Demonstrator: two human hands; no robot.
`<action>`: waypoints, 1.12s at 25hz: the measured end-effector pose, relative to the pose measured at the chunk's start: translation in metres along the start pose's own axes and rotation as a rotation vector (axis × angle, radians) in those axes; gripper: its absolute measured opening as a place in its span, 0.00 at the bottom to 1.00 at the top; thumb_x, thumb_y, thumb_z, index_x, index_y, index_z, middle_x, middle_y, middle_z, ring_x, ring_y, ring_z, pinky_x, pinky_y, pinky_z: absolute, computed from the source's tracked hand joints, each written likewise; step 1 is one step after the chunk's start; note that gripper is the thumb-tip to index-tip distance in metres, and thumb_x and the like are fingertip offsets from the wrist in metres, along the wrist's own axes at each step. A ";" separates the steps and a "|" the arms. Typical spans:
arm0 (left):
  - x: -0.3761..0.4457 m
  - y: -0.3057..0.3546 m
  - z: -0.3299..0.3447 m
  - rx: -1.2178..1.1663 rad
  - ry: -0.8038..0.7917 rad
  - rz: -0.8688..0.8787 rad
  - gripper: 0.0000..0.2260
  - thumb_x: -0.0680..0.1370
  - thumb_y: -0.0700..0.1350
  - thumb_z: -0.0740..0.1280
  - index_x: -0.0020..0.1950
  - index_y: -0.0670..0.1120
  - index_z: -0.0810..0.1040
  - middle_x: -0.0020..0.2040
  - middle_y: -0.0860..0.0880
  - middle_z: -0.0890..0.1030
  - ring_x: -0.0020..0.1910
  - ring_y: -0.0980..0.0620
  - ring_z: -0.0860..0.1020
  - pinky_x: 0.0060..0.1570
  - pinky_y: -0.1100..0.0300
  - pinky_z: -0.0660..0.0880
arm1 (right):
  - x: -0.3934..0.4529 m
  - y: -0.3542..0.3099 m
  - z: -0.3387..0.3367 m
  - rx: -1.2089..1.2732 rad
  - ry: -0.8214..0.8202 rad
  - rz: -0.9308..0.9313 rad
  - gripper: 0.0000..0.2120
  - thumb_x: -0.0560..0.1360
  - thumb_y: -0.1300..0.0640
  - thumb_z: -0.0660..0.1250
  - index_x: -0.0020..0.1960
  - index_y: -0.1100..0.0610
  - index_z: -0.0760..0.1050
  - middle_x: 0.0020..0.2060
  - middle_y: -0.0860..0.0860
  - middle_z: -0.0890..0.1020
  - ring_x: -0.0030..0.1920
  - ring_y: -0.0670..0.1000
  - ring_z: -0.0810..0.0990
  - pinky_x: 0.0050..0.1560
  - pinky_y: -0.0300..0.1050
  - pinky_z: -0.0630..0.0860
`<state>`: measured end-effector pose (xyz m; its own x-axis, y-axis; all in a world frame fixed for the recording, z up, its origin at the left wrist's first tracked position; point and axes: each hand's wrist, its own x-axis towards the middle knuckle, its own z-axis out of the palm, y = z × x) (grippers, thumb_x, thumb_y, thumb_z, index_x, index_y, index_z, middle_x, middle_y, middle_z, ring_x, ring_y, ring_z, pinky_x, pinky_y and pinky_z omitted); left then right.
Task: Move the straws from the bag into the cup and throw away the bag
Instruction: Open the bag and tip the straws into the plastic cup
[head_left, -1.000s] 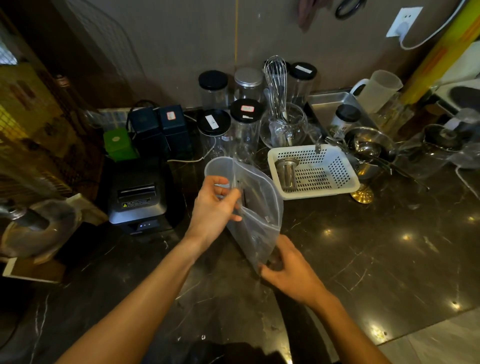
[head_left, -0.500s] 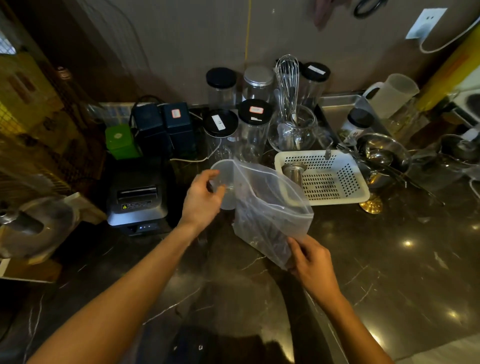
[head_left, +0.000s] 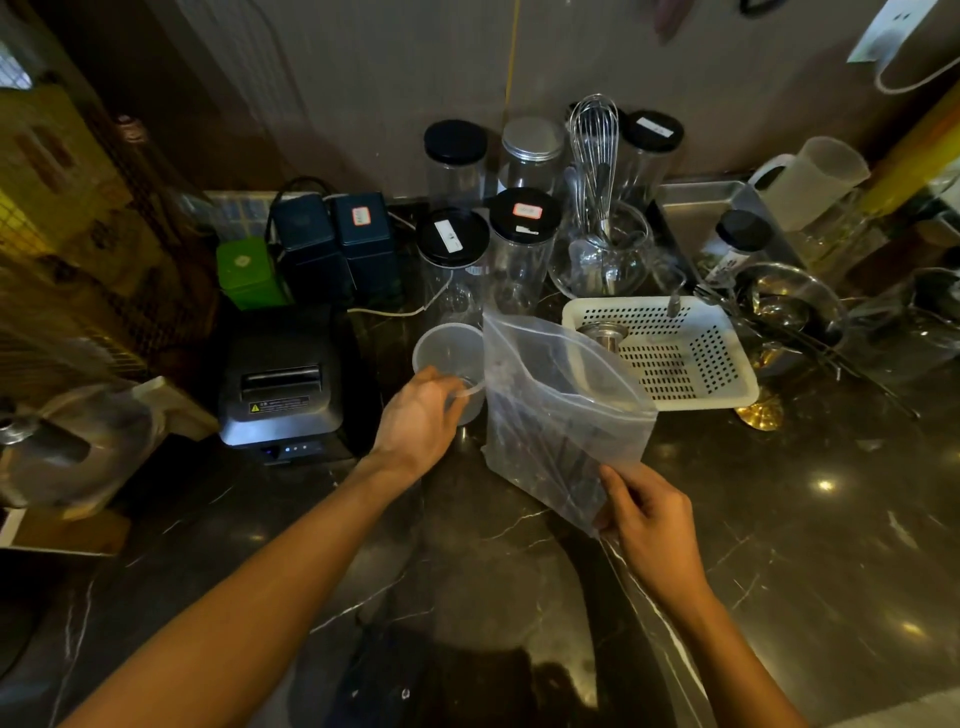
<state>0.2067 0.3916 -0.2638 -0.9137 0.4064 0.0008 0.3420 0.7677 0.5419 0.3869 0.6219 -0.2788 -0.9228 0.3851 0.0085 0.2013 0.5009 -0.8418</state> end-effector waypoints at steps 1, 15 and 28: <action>-0.007 -0.001 -0.001 0.003 0.001 -0.007 0.11 0.83 0.46 0.66 0.63 0.47 0.83 0.61 0.43 0.80 0.59 0.43 0.82 0.57 0.49 0.82 | -0.001 0.001 -0.001 0.001 0.000 0.007 0.09 0.84 0.53 0.64 0.55 0.50 0.84 0.45 0.46 0.84 0.43 0.46 0.84 0.41 0.47 0.84; -0.131 0.013 0.003 0.004 -0.100 0.010 0.10 0.83 0.51 0.65 0.62 0.53 0.81 0.63 0.51 0.78 0.55 0.51 0.83 0.54 0.51 0.82 | -0.039 -0.004 0.009 0.013 -0.025 -0.022 0.09 0.84 0.55 0.66 0.49 0.48 0.83 0.41 0.46 0.83 0.41 0.45 0.83 0.39 0.40 0.81; -0.050 0.059 -0.092 -0.262 0.232 0.278 0.24 0.79 0.55 0.69 0.74 0.51 0.74 0.69 0.51 0.75 0.65 0.55 0.76 0.63 0.52 0.78 | 0.001 -0.057 -0.048 -0.175 -0.039 -0.184 0.09 0.83 0.48 0.63 0.50 0.45 0.82 0.43 0.43 0.83 0.46 0.43 0.82 0.45 0.47 0.81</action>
<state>0.2520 0.3706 -0.1547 -0.8303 0.4349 0.3484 0.5414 0.4813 0.6894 0.3901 0.6310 -0.2049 -0.9604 0.2467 0.1296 0.0793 0.6878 -0.7215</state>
